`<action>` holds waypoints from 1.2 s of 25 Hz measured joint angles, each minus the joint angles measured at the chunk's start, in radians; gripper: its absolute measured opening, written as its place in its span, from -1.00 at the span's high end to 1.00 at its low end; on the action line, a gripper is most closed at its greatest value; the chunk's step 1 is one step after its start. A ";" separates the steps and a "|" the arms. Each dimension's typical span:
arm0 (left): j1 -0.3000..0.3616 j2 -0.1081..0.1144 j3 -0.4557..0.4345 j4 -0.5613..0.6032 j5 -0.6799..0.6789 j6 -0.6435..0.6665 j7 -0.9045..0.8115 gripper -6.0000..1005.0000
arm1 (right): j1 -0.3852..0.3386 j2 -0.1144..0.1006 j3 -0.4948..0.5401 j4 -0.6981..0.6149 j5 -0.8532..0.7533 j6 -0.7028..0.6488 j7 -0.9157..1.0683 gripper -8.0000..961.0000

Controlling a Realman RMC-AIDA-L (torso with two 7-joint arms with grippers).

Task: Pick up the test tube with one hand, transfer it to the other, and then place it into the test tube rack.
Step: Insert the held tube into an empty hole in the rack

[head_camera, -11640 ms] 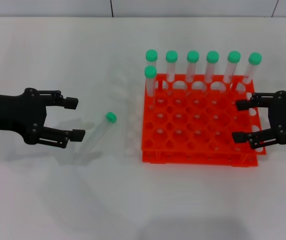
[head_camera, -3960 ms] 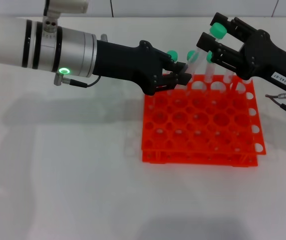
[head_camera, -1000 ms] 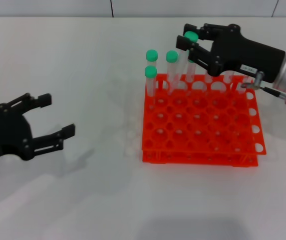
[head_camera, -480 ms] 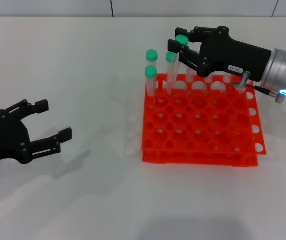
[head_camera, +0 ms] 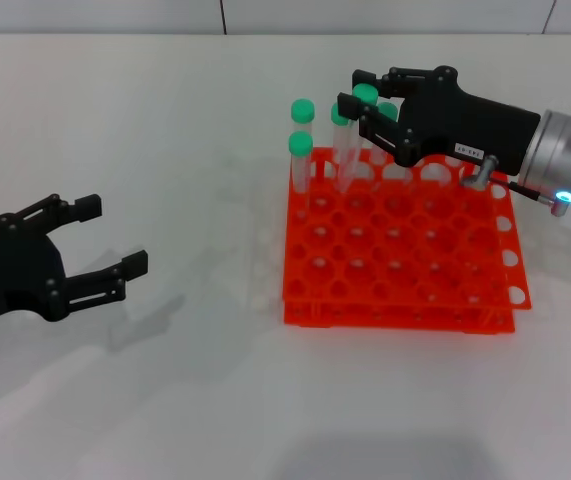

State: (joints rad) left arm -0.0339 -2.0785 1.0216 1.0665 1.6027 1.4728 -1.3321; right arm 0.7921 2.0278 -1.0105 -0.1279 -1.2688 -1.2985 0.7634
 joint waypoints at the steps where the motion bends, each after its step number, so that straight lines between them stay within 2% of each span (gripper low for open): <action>1: -0.003 0.000 0.000 -0.004 0.000 0.000 0.000 -0.77 | 0.000 0.000 -0.001 0.006 -0.002 0.000 -0.003 0.27; 13: -0.038 -0.001 -0.024 -0.070 0.043 -0.002 0.006 -0.77 | 0.003 0.000 -0.050 0.035 -0.003 0.032 -0.022 0.24; 30: -0.043 -0.002 -0.026 -0.075 0.043 -0.002 0.005 -0.77 | 0.028 0.000 -0.104 0.039 -0.004 0.042 0.002 0.20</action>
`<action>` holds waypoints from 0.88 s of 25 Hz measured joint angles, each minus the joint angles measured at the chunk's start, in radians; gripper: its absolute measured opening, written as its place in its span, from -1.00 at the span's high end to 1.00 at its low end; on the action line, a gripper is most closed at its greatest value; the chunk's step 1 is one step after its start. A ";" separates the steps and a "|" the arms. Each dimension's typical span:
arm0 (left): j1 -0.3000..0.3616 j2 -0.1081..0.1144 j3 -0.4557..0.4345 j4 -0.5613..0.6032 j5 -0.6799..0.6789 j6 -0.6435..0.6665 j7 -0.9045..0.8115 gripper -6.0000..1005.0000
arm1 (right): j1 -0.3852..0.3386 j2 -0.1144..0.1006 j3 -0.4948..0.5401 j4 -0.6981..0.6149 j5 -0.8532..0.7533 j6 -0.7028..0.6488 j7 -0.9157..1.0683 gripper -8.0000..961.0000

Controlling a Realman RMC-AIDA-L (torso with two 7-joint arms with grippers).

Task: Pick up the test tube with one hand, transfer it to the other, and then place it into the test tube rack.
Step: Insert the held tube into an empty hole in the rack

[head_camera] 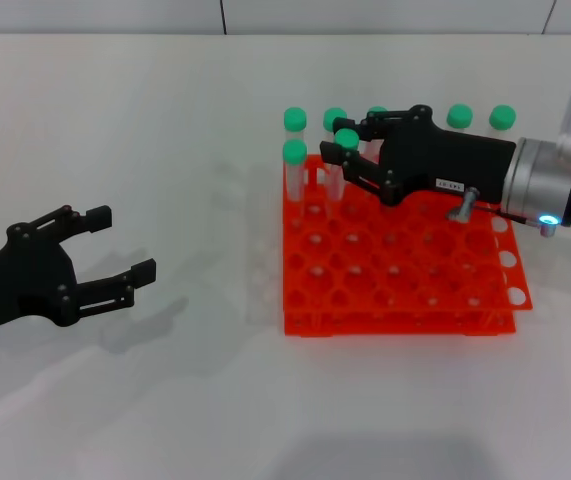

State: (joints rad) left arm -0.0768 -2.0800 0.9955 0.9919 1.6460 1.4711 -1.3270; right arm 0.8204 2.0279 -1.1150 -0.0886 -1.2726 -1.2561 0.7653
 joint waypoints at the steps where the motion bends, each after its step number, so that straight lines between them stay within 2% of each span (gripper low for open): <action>1: 0.000 0.000 0.000 0.000 0.000 0.000 0.000 -0.77 | 0.002 0.000 -0.005 0.000 0.001 0.000 0.003 0.20; 22: -0.008 0.002 0.000 -0.001 -0.002 -0.010 0.000 -0.77 | 0.003 0.000 -0.003 -0.019 0.016 0.028 0.041 0.15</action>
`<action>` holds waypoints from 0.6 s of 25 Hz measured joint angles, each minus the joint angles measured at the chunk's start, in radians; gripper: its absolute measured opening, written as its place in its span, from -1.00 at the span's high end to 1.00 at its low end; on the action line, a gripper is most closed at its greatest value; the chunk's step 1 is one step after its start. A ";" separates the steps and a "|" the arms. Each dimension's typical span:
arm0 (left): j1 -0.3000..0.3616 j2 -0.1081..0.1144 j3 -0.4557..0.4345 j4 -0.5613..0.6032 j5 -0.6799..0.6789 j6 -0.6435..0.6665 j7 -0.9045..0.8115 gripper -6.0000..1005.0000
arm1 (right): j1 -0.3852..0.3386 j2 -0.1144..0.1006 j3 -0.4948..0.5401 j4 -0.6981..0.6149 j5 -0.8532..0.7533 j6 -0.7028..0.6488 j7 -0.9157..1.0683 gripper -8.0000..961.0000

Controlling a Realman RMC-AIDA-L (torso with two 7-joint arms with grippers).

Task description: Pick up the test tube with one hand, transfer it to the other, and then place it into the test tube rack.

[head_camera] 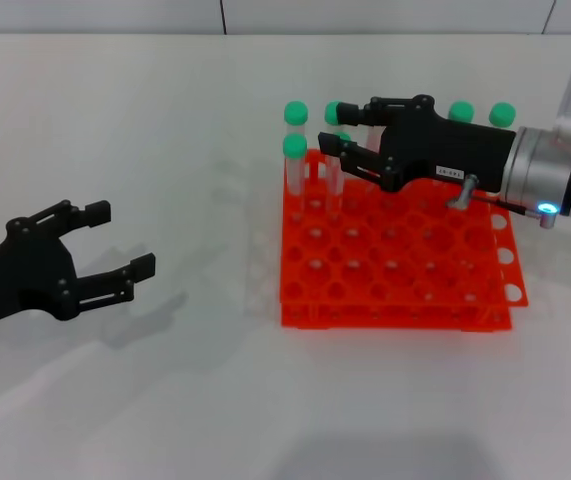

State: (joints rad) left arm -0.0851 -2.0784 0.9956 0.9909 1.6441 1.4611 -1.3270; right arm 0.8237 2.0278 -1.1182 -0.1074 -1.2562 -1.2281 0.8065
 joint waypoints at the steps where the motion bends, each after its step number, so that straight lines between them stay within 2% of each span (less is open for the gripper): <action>1: -0.002 0.000 0.000 0.000 0.000 0.000 0.000 -0.77 | -0.001 0.000 0.000 0.000 0.003 0.000 0.000 0.15; 7: -0.007 0.000 -0.009 0.000 0.001 -0.002 0.000 -0.77 | -0.019 0.000 0.001 -0.008 0.014 -0.004 0.000 0.05; 12: -0.009 0.000 -0.015 0.000 0.001 0.000 0.000 -0.77 | -0.090 -0.001 -0.006 -0.085 0.017 -0.057 0.033 -0.01; 15: -0.008 0.000 -0.039 0.000 0.001 0.009 -0.002 -0.77 | -0.160 -0.010 -0.024 -0.174 0.008 -0.101 0.088 -0.02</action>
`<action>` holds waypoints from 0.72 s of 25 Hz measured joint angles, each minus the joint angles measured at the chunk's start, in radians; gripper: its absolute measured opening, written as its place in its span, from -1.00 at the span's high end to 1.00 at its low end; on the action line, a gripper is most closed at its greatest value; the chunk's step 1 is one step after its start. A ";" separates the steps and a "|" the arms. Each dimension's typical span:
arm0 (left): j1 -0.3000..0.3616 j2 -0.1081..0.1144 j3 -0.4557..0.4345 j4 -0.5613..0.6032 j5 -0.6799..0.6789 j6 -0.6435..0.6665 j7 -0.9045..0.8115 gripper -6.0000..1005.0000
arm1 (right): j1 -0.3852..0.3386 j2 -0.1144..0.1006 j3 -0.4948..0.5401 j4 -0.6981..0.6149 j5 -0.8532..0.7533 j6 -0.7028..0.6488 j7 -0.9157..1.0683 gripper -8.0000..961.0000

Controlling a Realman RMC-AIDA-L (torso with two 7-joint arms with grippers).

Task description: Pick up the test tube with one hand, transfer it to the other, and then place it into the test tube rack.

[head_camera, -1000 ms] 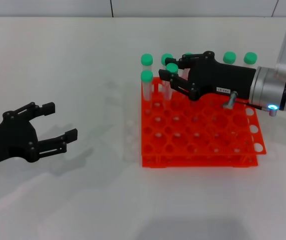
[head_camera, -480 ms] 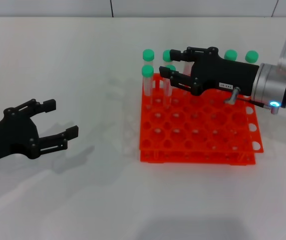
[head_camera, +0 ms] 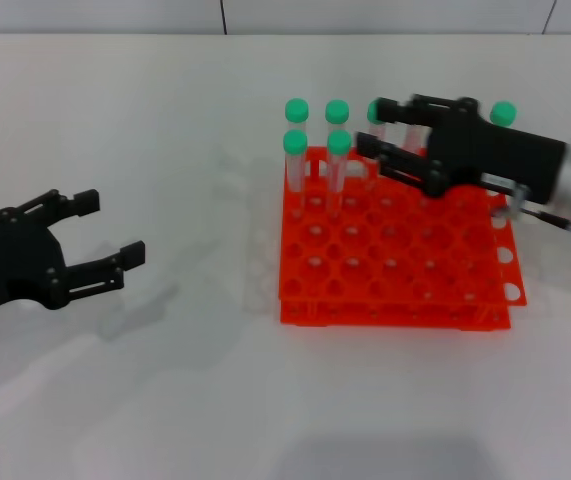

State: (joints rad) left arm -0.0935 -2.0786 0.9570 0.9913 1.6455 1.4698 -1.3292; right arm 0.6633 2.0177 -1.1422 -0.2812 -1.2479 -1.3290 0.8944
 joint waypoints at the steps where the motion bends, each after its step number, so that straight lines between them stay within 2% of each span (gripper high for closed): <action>1: 0.000 0.000 -0.005 0.000 0.000 0.003 0.000 -0.77 | -0.023 -0.006 -0.015 -0.036 -0.003 -0.009 0.029 -0.03; 5: -0.010 0.005 -0.010 0.000 0.006 0.011 -0.003 -0.77 | -0.122 -0.048 -0.073 -0.206 -0.075 -0.018 0.200 -0.04; 7: -0.023 0.012 -0.010 0.000 0.023 0.018 -0.018 -0.77 | -0.145 -0.067 -0.072 -0.251 -0.136 -0.024 0.254 -0.05; 11: -0.059 0.039 -0.013 0.000 0.063 0.050 -0.073 -0.77 | -0.146 -0.107 -0.070 -0.279 -0.252 -0.049 0.353 -0.06; 13: -0.085 0.050 -0.013 0.000 0.090 0.074 -0.098 -0.77 | -0.146 -0.125 -0.068 -0.281 -0.276 -0.072 0.369 -0.54; 17: -0.127 0.078 -0.013 -0.005 0.130 0.126 -0.141 -0.77 | -0.149 -0.153 -0.067 -0.284 -0.317 -0.115 0.388 -0.74; 18: -0.144 0.087 -0.013 -0.012 0.141 0.147 -0.151 -0.77 | -0.149 -0.153 -0.067 -0.284 -0.317 -0.115 0.388 -0.79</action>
State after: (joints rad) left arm -0.2372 -1.9911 0.9442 0.9792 1.7870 1.6166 -1.4806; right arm 0.5141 1.8646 -1.2089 -0.5647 -1.5652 -1.4443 1.2827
